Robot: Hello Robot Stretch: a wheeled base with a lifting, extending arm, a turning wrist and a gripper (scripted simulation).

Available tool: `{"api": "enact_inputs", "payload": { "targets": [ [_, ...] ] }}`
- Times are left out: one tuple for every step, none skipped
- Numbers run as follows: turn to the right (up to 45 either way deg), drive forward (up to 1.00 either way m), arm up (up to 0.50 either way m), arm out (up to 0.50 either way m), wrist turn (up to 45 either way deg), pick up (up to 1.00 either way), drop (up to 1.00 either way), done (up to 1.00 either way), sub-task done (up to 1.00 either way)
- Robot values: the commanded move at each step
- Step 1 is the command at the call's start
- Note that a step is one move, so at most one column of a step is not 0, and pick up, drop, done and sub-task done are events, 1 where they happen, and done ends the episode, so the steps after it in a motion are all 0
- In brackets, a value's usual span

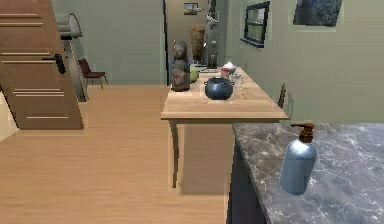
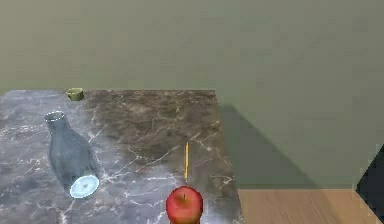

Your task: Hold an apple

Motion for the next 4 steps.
{"api": "enact_inputs", "payload": {
  "targets": [
    [0.0, 0.0, 0.5, 0.0, 0.0, 0.0, 0.0, 0.0, 0.0],
    [0.0, 0.0, 0.38, 0.0, 0.0, 0.0, 0.0, 0.0, 0.0],
    [0.0, 0.0, 0.0, 0.0, 45.0, 0.0, 0.0, 0.0, 0.0],
    [0.0, 0.0, 0.0, 0.0, 45.0, 0.0, 0.0, 0.0, 0.0]
  ]
}}
